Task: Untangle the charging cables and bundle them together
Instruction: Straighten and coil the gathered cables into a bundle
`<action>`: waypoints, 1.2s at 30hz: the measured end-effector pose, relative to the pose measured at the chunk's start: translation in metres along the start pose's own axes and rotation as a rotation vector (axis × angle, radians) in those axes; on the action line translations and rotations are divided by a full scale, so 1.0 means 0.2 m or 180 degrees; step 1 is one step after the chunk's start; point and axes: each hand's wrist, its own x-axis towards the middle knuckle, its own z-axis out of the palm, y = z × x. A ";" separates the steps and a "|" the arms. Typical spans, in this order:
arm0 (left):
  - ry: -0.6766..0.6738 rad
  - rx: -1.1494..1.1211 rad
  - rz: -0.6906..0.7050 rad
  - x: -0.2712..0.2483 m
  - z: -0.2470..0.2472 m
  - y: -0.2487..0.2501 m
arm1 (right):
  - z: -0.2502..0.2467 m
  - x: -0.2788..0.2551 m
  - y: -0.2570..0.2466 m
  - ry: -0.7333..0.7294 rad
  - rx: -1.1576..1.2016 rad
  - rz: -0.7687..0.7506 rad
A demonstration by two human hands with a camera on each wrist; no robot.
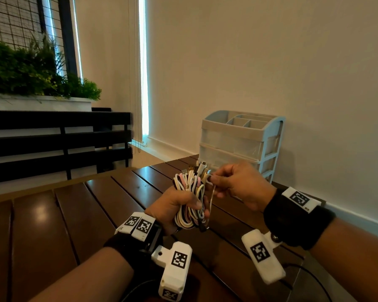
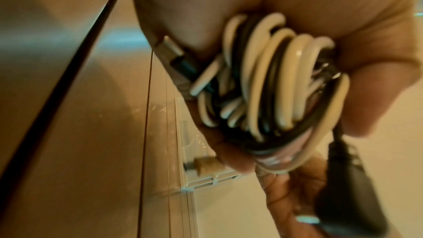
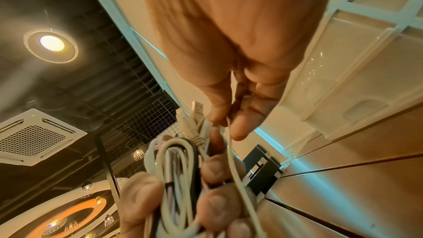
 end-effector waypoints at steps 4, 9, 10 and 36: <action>0.0133 0.0100 -0.0049 0.01 -0.01 -0.01 | 0.01 0.01 0.01 0.0058 -0.0033 0.0035; 0.0078 0.0094 -0.0294 0.01 -0.01 -0.01 | 0.02 0.01 0.01 0.0247 0.0011 -0.0117; 0.0081 0.0096 -0.0337 0.00 0.00 0.00 | 0.03 0.01 0.01 0.0272 0.0022 -0.0127; 0.0634 0.0450 -0.0228 0.01 0.00 -0.02 | 0.08 0.02 0.03 -0.0019 0.0212 0.0076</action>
